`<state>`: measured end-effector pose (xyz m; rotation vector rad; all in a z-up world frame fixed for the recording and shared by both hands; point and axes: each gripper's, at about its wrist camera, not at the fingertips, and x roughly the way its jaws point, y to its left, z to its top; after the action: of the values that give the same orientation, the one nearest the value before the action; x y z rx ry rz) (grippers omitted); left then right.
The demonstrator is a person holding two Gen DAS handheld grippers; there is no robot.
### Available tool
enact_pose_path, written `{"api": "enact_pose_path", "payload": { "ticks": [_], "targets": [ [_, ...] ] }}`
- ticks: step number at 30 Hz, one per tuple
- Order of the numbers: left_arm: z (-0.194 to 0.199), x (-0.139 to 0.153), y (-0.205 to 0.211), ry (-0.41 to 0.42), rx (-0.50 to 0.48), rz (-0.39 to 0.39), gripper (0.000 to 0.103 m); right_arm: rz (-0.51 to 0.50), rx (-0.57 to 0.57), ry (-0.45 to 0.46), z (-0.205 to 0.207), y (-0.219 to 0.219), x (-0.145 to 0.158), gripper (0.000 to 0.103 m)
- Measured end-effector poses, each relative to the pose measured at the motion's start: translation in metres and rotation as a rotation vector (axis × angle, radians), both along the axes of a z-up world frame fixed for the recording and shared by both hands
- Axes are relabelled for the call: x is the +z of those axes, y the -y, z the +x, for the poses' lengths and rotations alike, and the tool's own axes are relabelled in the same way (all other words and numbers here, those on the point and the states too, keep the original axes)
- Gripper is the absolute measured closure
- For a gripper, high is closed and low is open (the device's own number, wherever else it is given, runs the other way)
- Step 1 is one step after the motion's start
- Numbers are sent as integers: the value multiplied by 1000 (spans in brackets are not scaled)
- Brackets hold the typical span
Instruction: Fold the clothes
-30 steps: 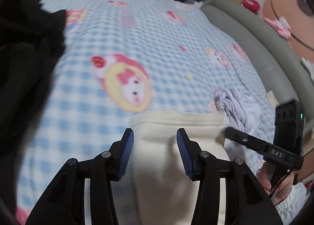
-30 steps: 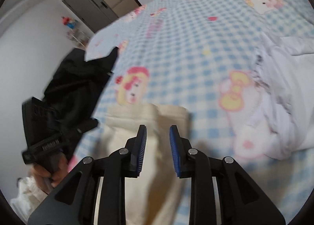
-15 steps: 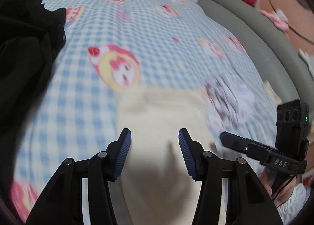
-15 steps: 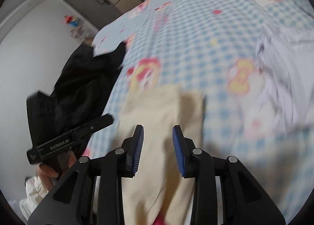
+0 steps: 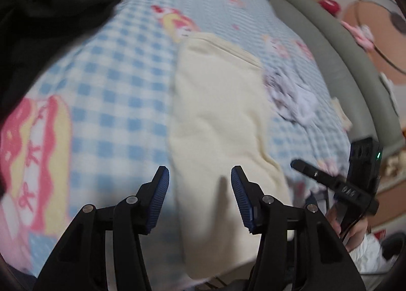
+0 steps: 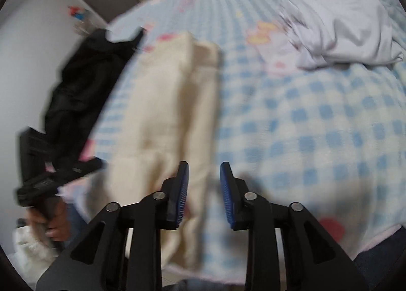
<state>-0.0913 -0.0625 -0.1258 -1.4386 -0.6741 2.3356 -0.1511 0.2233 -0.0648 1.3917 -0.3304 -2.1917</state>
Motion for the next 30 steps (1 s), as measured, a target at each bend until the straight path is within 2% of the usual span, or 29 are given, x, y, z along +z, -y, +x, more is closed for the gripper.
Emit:
{"api": "enact_pose_path", "payload": {
  "ticks": [3, 5, 6, 7, 8, 9, 11, 13, 14, 16, 17, 19, 20, 21, 23, 27, 30],
  "targets": [
    [4, -11, -14, 27, -17, -27, 51, -16, 89, -24, 15, 23, 5, 60],
    [8, -21, -16, 59, -7, -82, 51, 12, 138, 3, 23, 38, -7, 60],
    [9, -26, -15, 76, 1, -94, 46, 46, 157, 21, 26, 45, -16, 62],
    [10, -31, -11, 95, 12, -92, 44, 95, 163, 33, 28, 49, -24, 65],
    [12, -34, -7, 107, 23, -79, 44, 125, 156, 39, 27, 47, -32, 78],
    [16, -35, -2, 113, 33, -57, 43, 114, 140, 50, 27, 41, -35, 84],
    [22, -35, 5, 115, 49, -28, 43, 83, 110, 68, 27, 29, -35, 87],
    [29, -28, 3, 93, 40, -18, 47, 103, 92, 61, 29, 25, -30, 88],
    [34, -25, 3, 85, 21, 14, 47, 102, 86, 59, 30, 21, -28, 82],
    [40, -26, 0, 80, 3, 51, 47, 101, 74, 56, 33, 15, -24, 82],
    [43, -28, -3, 88, -7, 59, 47, 60, 70, 66, 35, 10, -24, 81],
    [46, -39, -8, 131, -23, 60, 46, 25, 80, 74, 40, 6, -24, 71],
    [49, -44, -10, 146, -26, 71, 45, 16, 86, 77, 43, 6, -25, 63],
    [52, -48, -9, 152, -24, 89, 45, 8, 92, 79, 45, 6, -26, 60],
    [57, -51, -7, 152, -18, 113, 45, -25, 95, 77, 47, 8, -25, 59],
    [60, -54, -6, 147, -9, 131, 47, -37, 107, 69, 56, 10, -23, 44],
    [58, -56, -10, 149, -10, 123, 46, -24, 80, 45, 60, 6, -15, 44]
  ]
}}
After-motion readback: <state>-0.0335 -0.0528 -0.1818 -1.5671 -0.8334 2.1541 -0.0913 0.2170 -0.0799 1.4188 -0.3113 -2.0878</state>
